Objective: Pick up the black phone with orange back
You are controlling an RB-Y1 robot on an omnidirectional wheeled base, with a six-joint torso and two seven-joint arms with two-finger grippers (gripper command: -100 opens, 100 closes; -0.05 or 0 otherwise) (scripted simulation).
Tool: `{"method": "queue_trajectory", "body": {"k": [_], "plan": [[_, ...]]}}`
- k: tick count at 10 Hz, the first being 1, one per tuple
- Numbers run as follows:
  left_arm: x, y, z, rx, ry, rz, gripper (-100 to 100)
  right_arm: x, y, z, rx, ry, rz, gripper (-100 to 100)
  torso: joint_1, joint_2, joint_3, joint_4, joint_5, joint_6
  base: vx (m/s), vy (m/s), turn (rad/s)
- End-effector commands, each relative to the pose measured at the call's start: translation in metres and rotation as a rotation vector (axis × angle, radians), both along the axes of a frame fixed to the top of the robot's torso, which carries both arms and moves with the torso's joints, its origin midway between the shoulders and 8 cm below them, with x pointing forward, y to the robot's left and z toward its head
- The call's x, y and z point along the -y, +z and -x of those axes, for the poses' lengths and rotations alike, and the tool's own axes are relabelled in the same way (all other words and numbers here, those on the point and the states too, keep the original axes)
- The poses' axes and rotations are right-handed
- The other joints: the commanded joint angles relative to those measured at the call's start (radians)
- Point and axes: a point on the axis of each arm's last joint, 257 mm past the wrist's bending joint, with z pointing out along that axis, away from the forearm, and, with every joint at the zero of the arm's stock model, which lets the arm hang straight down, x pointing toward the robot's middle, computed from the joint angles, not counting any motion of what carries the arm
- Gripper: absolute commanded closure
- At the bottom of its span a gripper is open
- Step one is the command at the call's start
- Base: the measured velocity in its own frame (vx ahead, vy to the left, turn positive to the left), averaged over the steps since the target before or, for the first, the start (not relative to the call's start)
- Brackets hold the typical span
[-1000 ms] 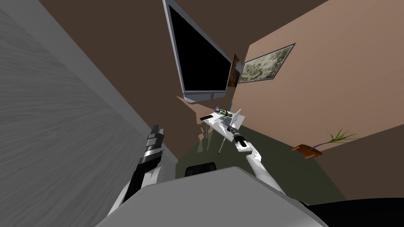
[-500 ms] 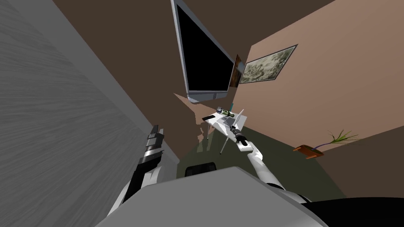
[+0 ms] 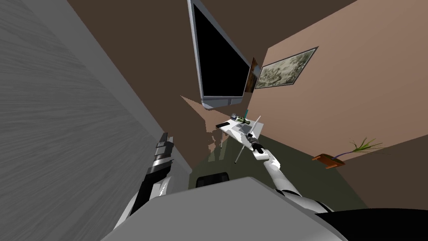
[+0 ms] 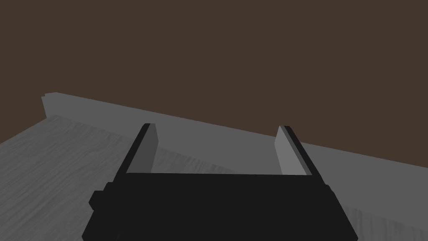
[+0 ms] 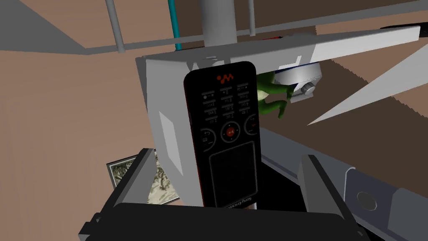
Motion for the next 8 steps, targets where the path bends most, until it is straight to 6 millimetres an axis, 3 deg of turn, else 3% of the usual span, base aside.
{"method": "queue_trajectory", "body": {"k": [1,2,3,4,5,6,7,8], "plan": [[0.0,0.0,0.0,0.0,0.0,0.0,0,0.013,-0.003,0.002,-0.031,-0.015,0.028,-100,0.0,0.0,0.0,0.0,0.0,0.0,0.008,0.079,-0.002],[0.0,0.0,0.0,0.0,0.0,0.0,0,0.024,-0.004,0.005,-0.055,-0.027,0.051,-100,0.0,0.0,0.0,0.0,0.0,0.0,0.001,0.093,0.004],[0.0,0.0,0.0,0.0,0.0,0.0,0,0.015,-0.005,0.004,-0.039,-0.019,0.037,-100,0.001,0.0,0.0,0.0,0.0,0.0,-0.001,0.045,-0.007],[0.0,0.0,0.0,0.0,0.0,0.0,0,0.017,-0.005,0.005,-0.043,-0.021,0.04,0,-0.002,0.0,0.0,0.0,0.0,0.0,0.0,0.008,-0.001],[0.0,0.0,0.0,0.0,0.0,0.0,0,-0.001,-0.006,-0.011,-0.039,0.02,0.038,-100,-0.004,0.0,0.0,0.0,-0.001,0.0,0.047,-0.001,-0.346],[0.0,0.0,0.0,0.0,0.0,0.0,0,-0.019,-0.007,-0.026,-0.037,0.061,0.042,-100,-0.005,-0.002,-0.001,0.0,-0.001,0.001,0.092,0.009,-0.424],[0.0,0.0,0.0,0.0,0.0,0.0,0,-0.02,-0.007,-0.026,-0.035,0.062,0.036,-100,-0.005,-0.005,-0.003,-0.001,-0.001,0.001,0.084,0.014,-0.13],[0.0,0.0,0.0,0.0,0.0,0.0,0,-0.038,-0.008,-0.041,-0.033,0.103,0.035,-100,-0.005,-0.005,-0.003,-0.001,-0.001,0.0,0.09,0.001,-0.282]]}}
